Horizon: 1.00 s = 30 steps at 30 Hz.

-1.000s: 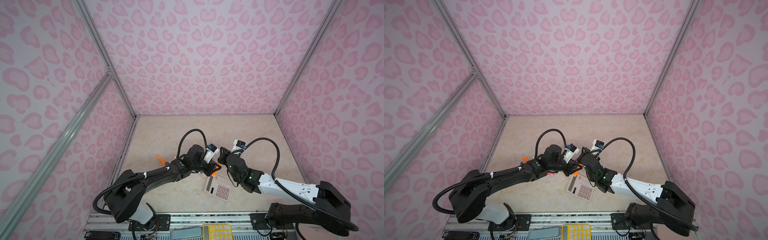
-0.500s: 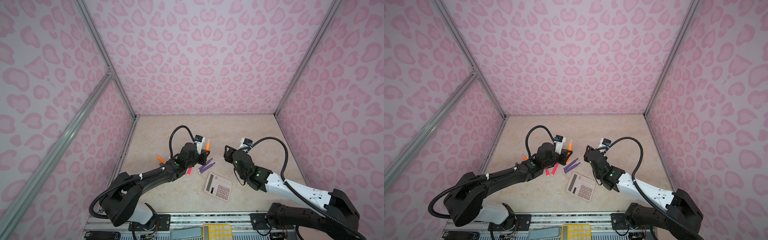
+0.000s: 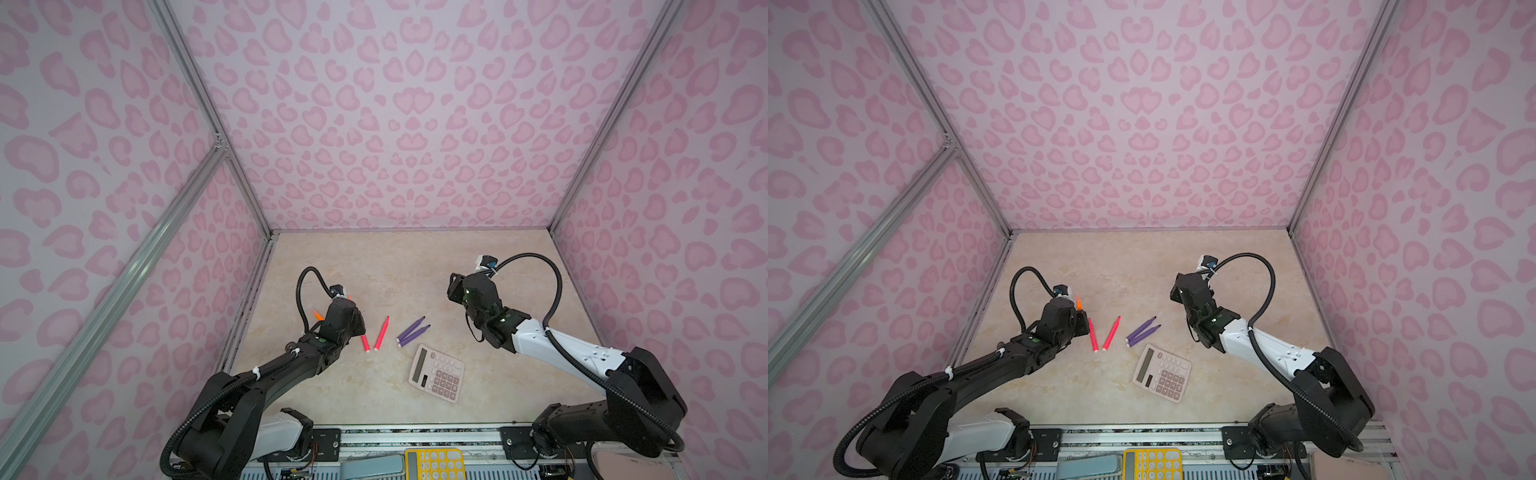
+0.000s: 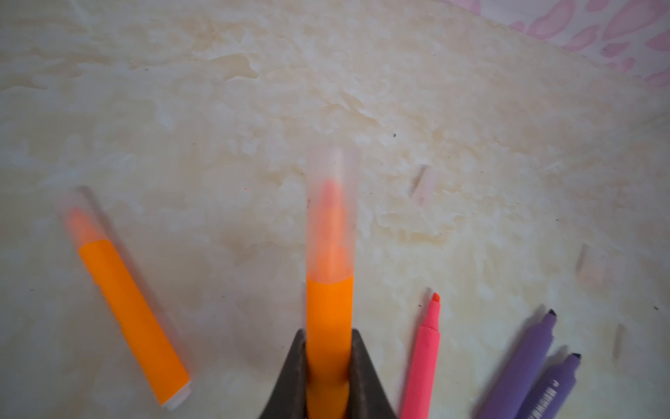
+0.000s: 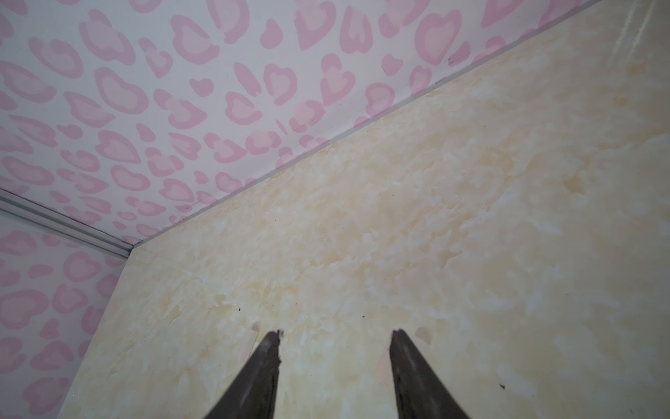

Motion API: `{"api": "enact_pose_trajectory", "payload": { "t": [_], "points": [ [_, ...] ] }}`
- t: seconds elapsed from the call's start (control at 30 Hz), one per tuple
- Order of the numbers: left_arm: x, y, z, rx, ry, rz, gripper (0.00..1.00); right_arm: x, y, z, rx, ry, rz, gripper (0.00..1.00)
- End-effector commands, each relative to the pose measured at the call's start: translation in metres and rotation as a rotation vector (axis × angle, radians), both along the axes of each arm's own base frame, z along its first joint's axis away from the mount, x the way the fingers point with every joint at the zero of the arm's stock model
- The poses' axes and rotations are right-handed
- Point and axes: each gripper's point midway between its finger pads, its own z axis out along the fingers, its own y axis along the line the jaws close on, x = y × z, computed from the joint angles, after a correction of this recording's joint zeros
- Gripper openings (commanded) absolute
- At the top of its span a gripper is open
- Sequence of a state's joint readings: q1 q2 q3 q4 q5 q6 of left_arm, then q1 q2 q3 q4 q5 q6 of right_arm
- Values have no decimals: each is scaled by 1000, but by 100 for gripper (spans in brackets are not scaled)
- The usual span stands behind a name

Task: Insert the pens into the pen caps
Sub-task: 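Lower the capped orange highlighter to the table with the left gripper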

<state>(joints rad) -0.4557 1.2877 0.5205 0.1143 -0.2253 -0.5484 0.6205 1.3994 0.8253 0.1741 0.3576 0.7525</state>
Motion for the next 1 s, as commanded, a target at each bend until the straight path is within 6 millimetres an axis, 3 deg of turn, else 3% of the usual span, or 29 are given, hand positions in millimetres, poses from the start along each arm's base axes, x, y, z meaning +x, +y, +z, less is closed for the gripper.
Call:
{"api": "enact_pose_trajectory", "payload": {
  "t": [0.0, 0.3, 0.4, 0.7, 0.97],
  "points": [
    [1, 6, -13, -1, 52, 27, 4, 5, 4, 2, -6, 2, 41, 50],
    [19, 3, -47, 47, 196, 35, 3, -1, 2, -1, -36, 29, 62, 51],
    [18, 10, -53, 65, 212, 69, 3, 1, 2, 0, -48, 22, 57, 51],
    [22, 6, -61, 83, 267, 51, 4, 8, 6, 1, -55, 24, 60, 51],
    [20, 3, -37, 68, 225, 26, 31, 8, 4, 3, -55, 17, 53, 51]
  ]
}}
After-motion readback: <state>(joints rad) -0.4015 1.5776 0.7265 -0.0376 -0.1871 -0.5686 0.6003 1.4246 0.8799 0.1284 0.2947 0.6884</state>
